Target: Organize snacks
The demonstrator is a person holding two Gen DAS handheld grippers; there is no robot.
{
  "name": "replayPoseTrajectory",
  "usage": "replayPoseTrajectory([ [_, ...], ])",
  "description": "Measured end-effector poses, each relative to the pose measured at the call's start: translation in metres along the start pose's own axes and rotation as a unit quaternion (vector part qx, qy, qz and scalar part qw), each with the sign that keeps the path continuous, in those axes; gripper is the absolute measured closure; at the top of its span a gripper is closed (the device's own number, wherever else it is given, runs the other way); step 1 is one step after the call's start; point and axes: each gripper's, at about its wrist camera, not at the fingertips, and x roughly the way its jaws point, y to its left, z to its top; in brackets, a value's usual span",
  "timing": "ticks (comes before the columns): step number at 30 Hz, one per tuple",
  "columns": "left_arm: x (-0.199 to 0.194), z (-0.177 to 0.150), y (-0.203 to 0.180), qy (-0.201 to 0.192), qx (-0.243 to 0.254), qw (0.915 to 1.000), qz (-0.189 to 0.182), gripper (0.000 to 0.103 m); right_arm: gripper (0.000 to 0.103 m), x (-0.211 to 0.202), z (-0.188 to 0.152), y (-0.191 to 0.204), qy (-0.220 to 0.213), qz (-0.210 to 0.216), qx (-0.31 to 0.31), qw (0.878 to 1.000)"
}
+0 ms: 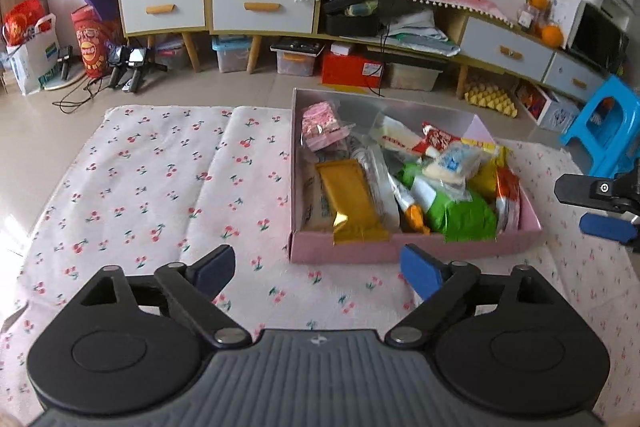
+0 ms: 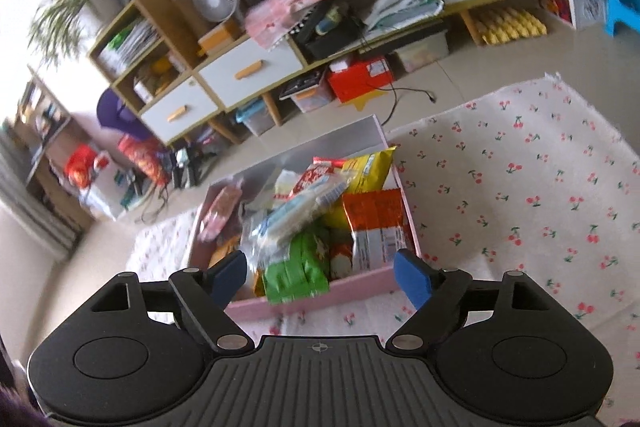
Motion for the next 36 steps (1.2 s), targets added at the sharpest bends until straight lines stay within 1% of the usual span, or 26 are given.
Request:
replayPoseTrajectory([
  [4, -0.011, -0.008, -0.002, 0.001, 0.022, 0.9997, 0.007, 0.007, 0.02, -0.014, -0.01, 0.004, -0.001, -0.014, -0.038, 0.999],
  [6, -0.017, -0.013, -0.002, 0.002, 0.031, 0.9994, 0.013, 0.007, 0.019, -0.019, -0.015, 0.006, 0.001, -0.021, -0.054, 0.998],
  [11, -0.029, -0.024, 0.003, 0.013, 0.026, 0.9993, 0.024, 0.004, 0.018, -0.035, -0.027, 0.013, 0.014, -0.042, -0.09, 0.995],
  [14, -0.036, -0.031, 0.002, 0.016, 0.03, 0.9991, 0.025, 0.002, 0.013, -0.047, -0.035, 0.017, 0.014, -0.043, -0.101, 0.994],
  [15, -0.038, -0.033, 0.002, 0.016, 0.031, 0.999, 0.027, 0.001, 0.012, -0.051, -0.038, 0.018, 0.013, -0.042, -0.105, 0.994],
  [18, -0.045, -0.04, 0.0, 0.017, 0.032, 0.9987, 0.037, 0.001, 0.012, -0.058, -0.046, 0.022, 0.017, -0.044, -0.119, 0.992],
  [21, -0.05, -0.045, 0.0, 0.027, 0.029, 0.998, 0.049, 0.001, 0.012, -0.063, -0.054, 0.025, 0.028, -0.047, -0.125, 0.991],
  [25, -0.054, -0.05, -0.004, 0.035, 0.023, 0.9982, 0.043, 0.001, 0.01, -0.071, -0.065, 0.03, 0.032, -0.066, -0.139, 0.988],
  [27, -0.055, -0.052, -0.005, 0.042, 0.011, 0.9983, 0.038, 0.001, 0.006, -0.073, -0.069, 0.033, 0.028, -0.072, -0.146, 0.986],
  [30, -0.057, -0.053, -0.007, 0.048, 0.0, 0.9983, 0.033, 0.001, 0.005, -0.074, -0.074, 0.035, 0.028, -0.08, -0.146, 0.986],
  [36, -0.06, -0.058, -0.018, 0.038, 0.02, 0.9982, 0.043, 0.001, 0.005, -0.071, -0.08, 0.04, 0.029, -0.098, -0.163, 0.981],
])
